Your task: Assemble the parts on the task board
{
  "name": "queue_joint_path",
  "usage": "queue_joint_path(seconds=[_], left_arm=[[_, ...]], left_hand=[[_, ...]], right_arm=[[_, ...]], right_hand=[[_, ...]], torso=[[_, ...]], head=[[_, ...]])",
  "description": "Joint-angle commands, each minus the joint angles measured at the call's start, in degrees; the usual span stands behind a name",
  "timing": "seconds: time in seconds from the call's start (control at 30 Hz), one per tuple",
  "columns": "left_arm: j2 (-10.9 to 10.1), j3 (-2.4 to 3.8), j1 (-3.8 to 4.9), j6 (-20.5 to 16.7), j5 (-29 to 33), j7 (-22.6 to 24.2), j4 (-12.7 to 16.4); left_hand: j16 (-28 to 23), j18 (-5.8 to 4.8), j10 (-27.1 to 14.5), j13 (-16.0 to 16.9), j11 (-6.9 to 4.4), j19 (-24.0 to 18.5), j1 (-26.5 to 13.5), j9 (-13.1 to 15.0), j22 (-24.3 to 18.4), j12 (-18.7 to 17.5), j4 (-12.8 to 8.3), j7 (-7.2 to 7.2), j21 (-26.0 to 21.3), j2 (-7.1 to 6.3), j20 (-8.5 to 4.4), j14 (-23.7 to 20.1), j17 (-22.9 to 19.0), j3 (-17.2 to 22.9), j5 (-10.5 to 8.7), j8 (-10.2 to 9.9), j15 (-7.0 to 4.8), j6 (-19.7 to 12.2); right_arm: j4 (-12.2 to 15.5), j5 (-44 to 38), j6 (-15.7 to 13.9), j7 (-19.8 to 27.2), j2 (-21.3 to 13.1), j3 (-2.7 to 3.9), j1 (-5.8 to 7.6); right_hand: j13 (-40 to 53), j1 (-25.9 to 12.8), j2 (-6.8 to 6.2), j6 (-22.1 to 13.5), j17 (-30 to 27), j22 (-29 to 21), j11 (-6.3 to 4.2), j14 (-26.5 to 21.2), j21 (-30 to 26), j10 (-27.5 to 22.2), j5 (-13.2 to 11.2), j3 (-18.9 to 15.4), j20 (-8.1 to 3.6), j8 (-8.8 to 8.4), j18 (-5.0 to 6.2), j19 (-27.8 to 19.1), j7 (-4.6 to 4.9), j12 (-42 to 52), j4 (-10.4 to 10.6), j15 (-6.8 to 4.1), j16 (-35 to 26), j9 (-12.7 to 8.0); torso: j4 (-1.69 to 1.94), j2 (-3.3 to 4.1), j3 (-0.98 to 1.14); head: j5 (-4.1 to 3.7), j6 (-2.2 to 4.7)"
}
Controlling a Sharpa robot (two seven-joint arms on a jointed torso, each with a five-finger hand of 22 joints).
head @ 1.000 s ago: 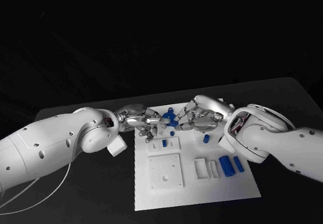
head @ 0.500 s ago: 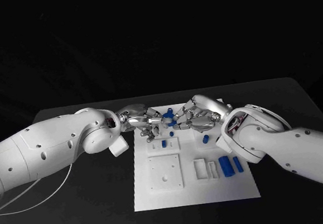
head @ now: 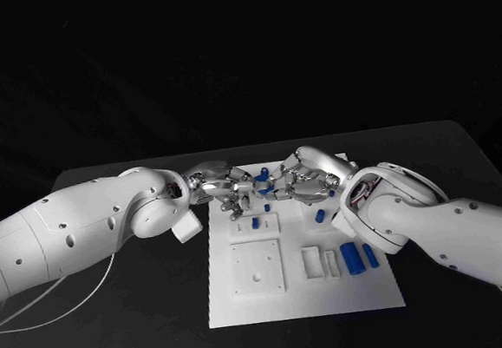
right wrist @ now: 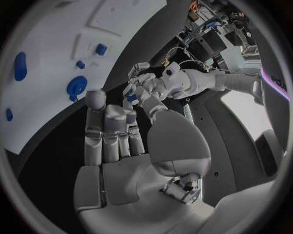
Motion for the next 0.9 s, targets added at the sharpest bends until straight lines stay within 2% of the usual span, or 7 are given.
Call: queue_joint_path(seconds=[0.03, 0.4, 0.43, 0.57, 0.63, 0.77, 0.9], left_arm=[[0.16, 0.03, 0.00, 0.42, 0.89, 0.86, 0.13], [0.24, 0.03, 0.00, 0.69, 1.50, 0.97, 0.09], [0.24, 0.03, 0.00, 0.73, 1.56, 0.99, 0.10], [0.23, 0.03, 0.00, 0.94, 1.78, 1.01, 0.10], [0.21, 0.03, 0.00, 1.08, 1.87, 1.09, 0.10], [0.22, 0.04, 0.00, 1.27, 2.09, 1.26, 0.11], [0.23, 0.04, 0.00, 1.29, 2.43, 1.32, 0.15]], left_hand=[[0.04, 0.41, -0.36, -0.08, -0.23, -0.43, 0.43, -0.11, 1.05, -0.09, -0.18, -0.07, 0.31, 0.69, -0.03, 0.02, 0.06, 0.75, 0.43, -0.03, 0.26, -0.14], [0.13, 0.28, -0.23, -0.37, -0.36, -0.47, 1.88, 0.07, 1.06, -0.39, -3.42, -0.28, 0.34, 2.67, -0.18, 0.04, 0.20, 4.50, 2.08, 0.24, 0.12, -0.37], [0.20, 0.27, -0.22, -0.39, -0.41, -0.49, 2.20, 0.18, 1.06, -0.43, -3.99, -0.32, 0.35, 2.87, -0.20, 0.09, 0.38, 5.04, 2.60, 0.38, 0.09, -0.38], [0.29, 0.22, -0.10, -0.55, -0.46, -0.55, 2.44, 1.12, 1.10, -0.65, -5.99, -0.42, 0.47, 3.20, -0.30, 0.10, 0.60, 7.58, 6.83, 1.39, 0.03, -0.94], [0.58, 0.21, 0.27, -0.69, -0.58, -0.62, 1.53, 2.91, 1.12, -0.83, -8.31, -0.59, 0.70, 3.30, -0.40, 0.33, 1.39, 10.76, 9.05, 3.14, -0.09, -1.40], [0.90, 0.25, 1.00, -0.94, -0.66, -0.68, 0.37, 5.59, 1.15, -1.23, -11.00, -0.55, 1.14, 3.83, -0.53, 0.66, 2.47, 14.30, 10.79, 4.83, -0.19, -1.86], [0.91, 0.35, 1.33, -0.83, -0.68, -0.85, -1.22, 7.45, 1.10, -1.37, -12.97, -0.54, 1.81, 4.27, -0.56, 0.97, 3.16, 16.00, 10.77, 4.72, -0.21, -1.89]], right_arm=[[-0.04, -0.67, -0.28, -0.14, 0.12, 0.00, -0.05], [-0.22, -1.01, 0.00, -0.33, 0.34, 0.00, -0.05], [-0.25, -1.07, 0.05, -0.36, 0.36, 0.00, -0.05], [-0.32, -1.23, 0.20, -0.44, 0.43, 0.00, -0.05], [-0.38, -1.36, 0.33, -0.55, 0.46, 0.00, -0.05], [-0.45, -1.50, 0.52, -0.72, 0.49, 0.00, -0.05], [-0.53, -1.68, 0.67, -0.88, 0.54, 0.00, -0.05]], right_hand=[[0.02, 0.09, -0.70, 0.16, 0.07, 2.87, -0.21, 0.11, 0.19, 0.14, 0.30, 0.31, -0.36, 0.15, -0.64, 2.30, -0.14, -0.14, 0.04, -0.25, -0.11, 0.05], [-0.03, 0.06, -0.88, 0.17, 0.08, 2.86, -0.21, 0.11, 0.29, 0.15, 0.38, 0.57, -0.37, 0.16, -0.64, 2.29, -0.14, -0.19, 0.19, -0.25, -0.16, 0.07], [-0.03, 0.06, -0.88, 0.17, 0.08, 2.86, -0.21, 0.11, 0.29, 0.15, 0.38, 0.57, -0.37, 0.16, -0.64, 2.29, -0.14, -0.19, 0.19, -0.25, -0.16, 0.07], [-0.03, 0.06, -0.88, 0.17, 0.08, 2.86, -0.21, 0.11, 0.29, 0.15, 0.38, 0.57, -0.37, 0.16, -0.64, 2.29, -0.14, -0.19, 0.19, -0.25, -0.16, 0.07], [-0.03, 0.06, -0.88, 0.17, 0.08, 2.86, -0.21, 0.11, 0.29, 0.15, 0.38, 0.57, -0.37, 0.16, -0.64, 2.29, -0.14, -0.19, 0.19, -0.25, -0.16, 0.07], [-0.05, 0.02, -0.92, 0.17, 0.05, 2.82, -0.21, 0.11, 0.15, 0.14, 0.37, 0.57, -0.37, 0.15, -0.64, 2.26, -0.15, -0.22, 0.27, -0.25, -0.21, 0.08], [-0.15, -0.05, -1.00, 0.12, -0.01, 2.79, -0.20, 0.10, 0.06, 0.06, 0.35, 0.54, -0.37, 0.14, -0.65, 2.25, -0.14, -0.34, 0.36, -0.25, -0.29, 0.07]], torso=[[0.01, -0.01, 0.02], [-0.02, 0.00, 0.05], [-0.03, 0.00, 0.06], [-0.02, 0.01, 0.07], [-0.01, 0.01, 0.06], [-0.01, 0.00, 0.05], [-0.02, 0.00, 0.04]], head=[[0.04, 0.01], [0.02, 0.01], [0.00, 0.00], [0.01, -0.05], [-0.02, -0.04], [-0.03, -0.05], [-0.12, -0.07]])
